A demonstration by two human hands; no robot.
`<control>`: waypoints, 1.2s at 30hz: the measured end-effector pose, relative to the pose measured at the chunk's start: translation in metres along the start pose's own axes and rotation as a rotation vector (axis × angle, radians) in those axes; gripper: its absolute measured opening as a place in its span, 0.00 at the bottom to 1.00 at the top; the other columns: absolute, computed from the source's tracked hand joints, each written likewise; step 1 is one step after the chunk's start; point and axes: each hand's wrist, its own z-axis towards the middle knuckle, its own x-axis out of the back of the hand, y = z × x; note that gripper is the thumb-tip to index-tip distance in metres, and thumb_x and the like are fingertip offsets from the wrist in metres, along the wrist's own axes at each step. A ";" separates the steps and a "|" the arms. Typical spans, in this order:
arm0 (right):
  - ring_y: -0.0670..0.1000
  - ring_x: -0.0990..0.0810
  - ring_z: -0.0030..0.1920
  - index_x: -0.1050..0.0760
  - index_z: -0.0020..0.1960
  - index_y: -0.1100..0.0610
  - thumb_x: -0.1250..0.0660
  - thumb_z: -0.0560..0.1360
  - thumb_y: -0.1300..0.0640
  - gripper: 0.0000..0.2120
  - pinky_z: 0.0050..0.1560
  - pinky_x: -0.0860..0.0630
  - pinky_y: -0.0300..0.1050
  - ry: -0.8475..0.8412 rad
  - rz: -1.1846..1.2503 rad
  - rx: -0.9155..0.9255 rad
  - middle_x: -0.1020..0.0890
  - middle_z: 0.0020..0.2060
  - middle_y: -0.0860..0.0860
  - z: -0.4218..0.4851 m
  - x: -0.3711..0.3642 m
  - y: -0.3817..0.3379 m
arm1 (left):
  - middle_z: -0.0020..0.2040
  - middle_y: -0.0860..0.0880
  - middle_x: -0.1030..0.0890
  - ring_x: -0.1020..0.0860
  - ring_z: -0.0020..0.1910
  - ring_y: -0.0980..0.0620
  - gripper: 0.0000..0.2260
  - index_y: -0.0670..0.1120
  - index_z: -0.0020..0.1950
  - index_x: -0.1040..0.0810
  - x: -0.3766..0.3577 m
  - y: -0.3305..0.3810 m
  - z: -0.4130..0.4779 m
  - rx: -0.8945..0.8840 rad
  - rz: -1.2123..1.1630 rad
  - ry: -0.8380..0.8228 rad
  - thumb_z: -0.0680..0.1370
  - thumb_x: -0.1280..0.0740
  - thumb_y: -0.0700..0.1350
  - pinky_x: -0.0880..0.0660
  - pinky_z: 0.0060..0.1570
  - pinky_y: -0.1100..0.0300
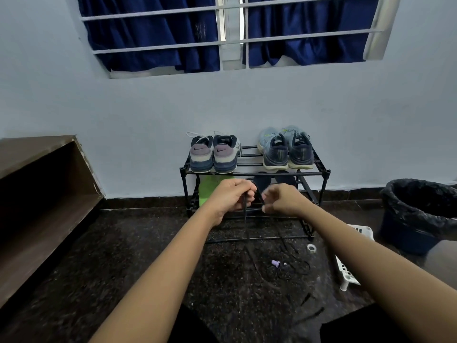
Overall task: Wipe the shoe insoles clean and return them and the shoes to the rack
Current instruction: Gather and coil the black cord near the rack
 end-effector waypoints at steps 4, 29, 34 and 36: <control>0.45 0.19 0.43 0.21 0.49 0.56 0.29 0.71 0.65 0.08 0.49 0.25 0.38 0.049 0.285 0.248 0.16 0.43 0.53 0.002 -0.003 -0.020 | 0.31 0.52 0.24 0.25 0.32 0.57 0.08 0.43 0.44 0.22 -0.003 0.001 0.003 -0.001 0.011 0.002 0.80 0.38 0.39 0.23 0.38 0.65; 0.50 0.29 0.34 0.30 0.29 0.58 0.29 0.72 0.57 0.16 0.36 0.35 0.40 0.060 -0.186 -0.062 0.28 0.27 0.51 0.004 -0.023 -0.006 | 0.32 0.53 0.22 0.22 0.35 0.56 0.07 0.46 0.43 0.21 0.000 0.007 -0.002 0.012 -0.124 0.056 0.80 0.36 0.42 0.21 0.49 0.58; 0.46 0.23 0.39 0.21 0.43 0.60 0.28 0.69 0.63 0.04 0.40 0.30 0.40 0.157 0.010 0.158 0.20 0.34 0.50 0.008 -0.011 -0.033 | 0.32 0.53 0.23 0.24 0.34 0.56 0.07 0.46 0.44 0.21 0.002 0.007 -0.003 -0.011 -0.076 0.057 0.80 0.37 0.41 0.22 0.48 0.59; 0.37 0.21 0.38 0.18 0.47 0.60 0.32 0.69 0.68 0.09 0.43 0.27 0.32 0.227 0.170 0.289 0.17 0.37 0.50 0.007 -0.004 -0.050 | 0.32 0.53 0.24 0.25 0.34 0.56 0.07 0.46 0.44 0.21 0.002 0.008 -0.003 -0.021 -0.069 0.047 0.79 0.36 0.40 0.22 0.45 0.60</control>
